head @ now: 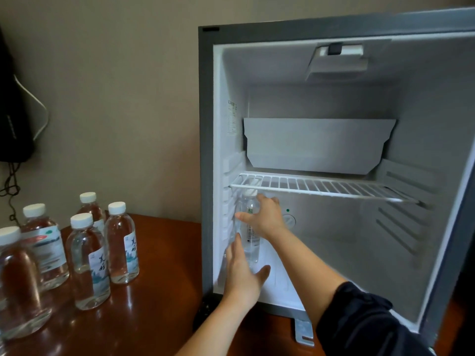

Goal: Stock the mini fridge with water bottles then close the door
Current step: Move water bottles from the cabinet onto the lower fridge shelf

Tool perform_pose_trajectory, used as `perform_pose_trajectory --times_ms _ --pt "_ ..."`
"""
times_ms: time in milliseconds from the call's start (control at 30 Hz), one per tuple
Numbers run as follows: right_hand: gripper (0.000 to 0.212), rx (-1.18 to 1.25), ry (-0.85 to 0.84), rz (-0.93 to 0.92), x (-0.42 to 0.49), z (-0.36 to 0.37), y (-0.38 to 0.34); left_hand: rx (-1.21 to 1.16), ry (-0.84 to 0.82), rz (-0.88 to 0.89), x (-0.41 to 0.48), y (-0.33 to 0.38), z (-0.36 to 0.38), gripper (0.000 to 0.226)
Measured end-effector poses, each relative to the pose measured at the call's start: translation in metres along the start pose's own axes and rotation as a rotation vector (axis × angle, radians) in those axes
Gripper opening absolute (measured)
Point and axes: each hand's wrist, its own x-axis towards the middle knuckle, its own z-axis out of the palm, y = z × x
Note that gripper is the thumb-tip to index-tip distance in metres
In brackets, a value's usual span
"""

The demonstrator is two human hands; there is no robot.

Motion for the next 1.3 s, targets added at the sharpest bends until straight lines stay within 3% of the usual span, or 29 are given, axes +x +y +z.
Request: perform_pose_trajectory --times_ms 433,567,700,800,1000,1133,1300 --pt "0.076 0.083 0.052 -0.003 0.013 0.012 0.013 -0.035 -0.06 0.007 0.017 -0.005 0.007 0.092" --pt "0.072 0.124 0.046 0.026 -0.003 0.012 0.016 -0.039 -0.01 -0.035 0.01 -0.001 -0.008 0.082" --pt "0.061 0.116 0.037 -0.005 -0.028 0.008 0.015 -0.106 -0.076 -0.003 -0.01 -0.001 -0.031 0.068" --pt "0.053 -0.007 -0.041 -0.043 -0.048 0.002 0.009 -0.032 -0.158 -0.005 -0.029 -0.002 -0.058 0.058" --pt "0.038 -0.031 -0.19 -0.097 -0.088 0.006 -0.017 0.15 -0.203 0.013 -0.074 -0.009 -0.124 0.062" --pt "0.019 -0.064 -0.323 -0.178 -0.111 0.02 -0.043 0.234 -0.161 0.004 -0.101 -0.017 -0.169 0.057" --pt "0.012 -0.104 -0.444 -0.3 -0.128 0.05 -0.077 0.281 -0.019 0.0 -0.131 -0.039 -0.218 0.055"
